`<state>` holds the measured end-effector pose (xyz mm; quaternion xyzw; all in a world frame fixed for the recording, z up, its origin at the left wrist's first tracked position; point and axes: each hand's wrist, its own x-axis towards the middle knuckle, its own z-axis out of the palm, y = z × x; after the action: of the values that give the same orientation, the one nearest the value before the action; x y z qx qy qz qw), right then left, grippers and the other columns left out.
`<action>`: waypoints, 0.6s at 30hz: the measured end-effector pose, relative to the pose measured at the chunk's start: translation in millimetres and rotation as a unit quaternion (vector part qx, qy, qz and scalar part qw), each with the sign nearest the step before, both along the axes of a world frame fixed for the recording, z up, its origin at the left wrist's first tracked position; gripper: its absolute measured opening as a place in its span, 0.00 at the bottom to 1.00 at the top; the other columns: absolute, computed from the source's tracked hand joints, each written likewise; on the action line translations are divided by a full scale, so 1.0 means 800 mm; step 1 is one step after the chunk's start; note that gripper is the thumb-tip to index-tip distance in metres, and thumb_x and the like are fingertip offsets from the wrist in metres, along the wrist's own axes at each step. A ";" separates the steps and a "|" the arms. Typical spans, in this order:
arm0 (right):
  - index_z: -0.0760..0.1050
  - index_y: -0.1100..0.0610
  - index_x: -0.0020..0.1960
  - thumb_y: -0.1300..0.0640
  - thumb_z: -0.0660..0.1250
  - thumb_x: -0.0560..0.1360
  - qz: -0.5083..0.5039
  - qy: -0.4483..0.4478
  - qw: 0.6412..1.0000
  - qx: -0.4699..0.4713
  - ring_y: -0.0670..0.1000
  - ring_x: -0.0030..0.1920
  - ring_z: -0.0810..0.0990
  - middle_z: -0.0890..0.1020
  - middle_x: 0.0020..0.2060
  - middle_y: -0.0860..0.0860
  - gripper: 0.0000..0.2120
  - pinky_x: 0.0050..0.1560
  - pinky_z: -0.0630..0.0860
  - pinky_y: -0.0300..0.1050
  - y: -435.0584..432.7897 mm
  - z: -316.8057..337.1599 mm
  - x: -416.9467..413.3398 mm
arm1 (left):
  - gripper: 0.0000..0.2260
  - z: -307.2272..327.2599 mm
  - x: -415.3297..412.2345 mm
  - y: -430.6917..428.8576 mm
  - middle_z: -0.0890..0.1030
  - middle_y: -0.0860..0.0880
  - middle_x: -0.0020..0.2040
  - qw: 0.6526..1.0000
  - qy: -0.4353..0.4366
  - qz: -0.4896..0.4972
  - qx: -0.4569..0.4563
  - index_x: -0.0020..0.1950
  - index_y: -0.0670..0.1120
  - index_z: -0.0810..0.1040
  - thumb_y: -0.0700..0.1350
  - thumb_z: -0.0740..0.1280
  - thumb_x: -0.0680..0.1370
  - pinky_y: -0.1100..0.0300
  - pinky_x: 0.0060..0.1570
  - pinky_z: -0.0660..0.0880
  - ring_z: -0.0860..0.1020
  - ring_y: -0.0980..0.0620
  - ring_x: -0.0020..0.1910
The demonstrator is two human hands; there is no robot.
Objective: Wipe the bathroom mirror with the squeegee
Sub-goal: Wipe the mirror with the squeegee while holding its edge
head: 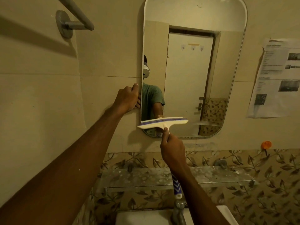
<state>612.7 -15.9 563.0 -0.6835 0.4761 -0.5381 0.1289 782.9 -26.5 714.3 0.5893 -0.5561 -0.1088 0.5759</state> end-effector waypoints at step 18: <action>0.71 0.51 0.34 0.46 0.52 0.84 0.023 -0.079 0.993 -0.087 0.39 0.21 0.72 0.73 0.25 0.46 0.22 0.18 0.64 0.29 -0.021 0.123 -0.040 | 0.24 -0.004 -0.007 0.002 0.82 0.38 0.40 0.997 -0.053 0.061 -0.009 0.47 0.37 0.78 0.55 0.51 0.82 0.47 0.43 0.81 0.82 0.44 0.34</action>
<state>580.3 -32.5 661.5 -0.6580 0.4004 -0.6266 0.1186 776.9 -25.2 711.1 0.6220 -0.5496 -0.0369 0.5565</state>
